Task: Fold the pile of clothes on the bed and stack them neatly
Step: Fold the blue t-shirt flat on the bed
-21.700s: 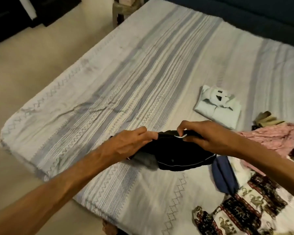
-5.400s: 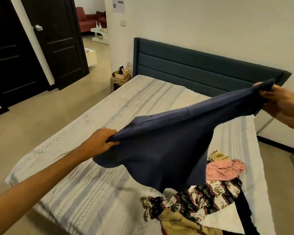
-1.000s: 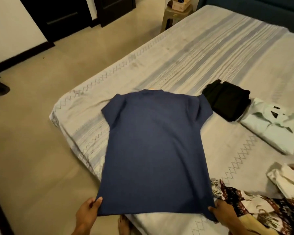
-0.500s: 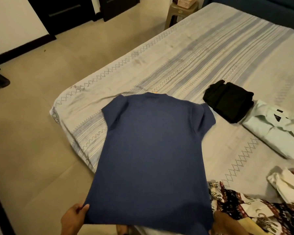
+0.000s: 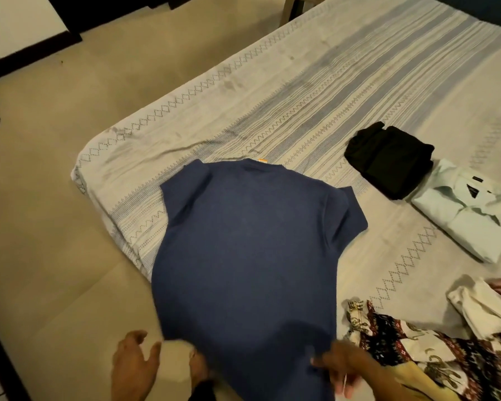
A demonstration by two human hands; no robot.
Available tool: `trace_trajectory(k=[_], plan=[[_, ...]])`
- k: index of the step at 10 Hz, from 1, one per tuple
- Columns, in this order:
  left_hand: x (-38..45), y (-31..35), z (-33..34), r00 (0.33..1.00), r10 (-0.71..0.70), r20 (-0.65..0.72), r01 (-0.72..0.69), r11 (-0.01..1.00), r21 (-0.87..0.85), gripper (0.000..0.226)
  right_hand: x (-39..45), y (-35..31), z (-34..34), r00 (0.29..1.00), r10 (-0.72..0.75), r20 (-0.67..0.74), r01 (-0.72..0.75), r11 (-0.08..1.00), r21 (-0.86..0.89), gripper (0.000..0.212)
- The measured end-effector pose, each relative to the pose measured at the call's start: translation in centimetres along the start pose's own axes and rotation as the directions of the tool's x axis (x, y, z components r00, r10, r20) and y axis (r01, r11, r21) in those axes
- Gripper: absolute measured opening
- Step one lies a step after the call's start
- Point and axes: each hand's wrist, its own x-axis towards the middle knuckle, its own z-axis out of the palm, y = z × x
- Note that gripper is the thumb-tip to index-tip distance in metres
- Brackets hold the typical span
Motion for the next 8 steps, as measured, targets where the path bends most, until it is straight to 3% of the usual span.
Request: trace_trajectory(k=[1,2,3,4,5,6,7,8], plan=[[-7.5,5.3,6.6,0.944,0.289,0.157,-0.269,0.954,-0.135,0.013,3.0,-1.7,-9.9,0.974,-0.086,-0.21,0.108,0.99,0.096,0.034],[-13.0,9.1,11.9,0.865,0.437,0.246,-0.414,0.899,-0.139,0.014,5.5,-2.4,-17.9,0.84,-0.222,-0.495,0.262,0.965,0.012,0.038],[-20.8,13.7,19.1,0.82,0.417,0.392,-0.466,0.884,0.036,0.038,8.1,-2.6,-24.5,0.666,-0.266,-0.697,0.296,0.952,-0.08,0.04],[-23.5,15.2,22.8,0.854,0.343,0.392,-0.452,0.861,0.232,0.06,9.2,-3.3,-28.6,0.616,-0.301,-0.728,0.281,0.947,-0.154,0.062],[-25.3,14.8,25.6,0.914,0.327,0.238,-0.396,0.845,0.36,0.068,12.7,-4.8,-32.6,0.63,-0.323,-0.706,0.255,0.945,-0.205,0.091],[-26.7,14.1,26.7,0.922,0.341,0.183,-0.387,0.833,0.396,0.067,15.9,-4.4,-33.1,0.634,-0.322,-0.703,0.313,0.938,-0.147,0.093],[-28.6,13.8,27.5,0.929,0.306,0.208,-0.368,0.823,0.433,0.078,28.0,-10.5,-37.2,0.668,-0.369,-0.646,0.442,0.895,-0.055,0.085],[-29.1,14.3,27.6,0.928,0.261,0.266,-0.364,0.791,0.492,0.076,32.5,-13.8,-41.3,0.736,-0.35,-0.58,0.427,0.904,-0.004,0.076]])
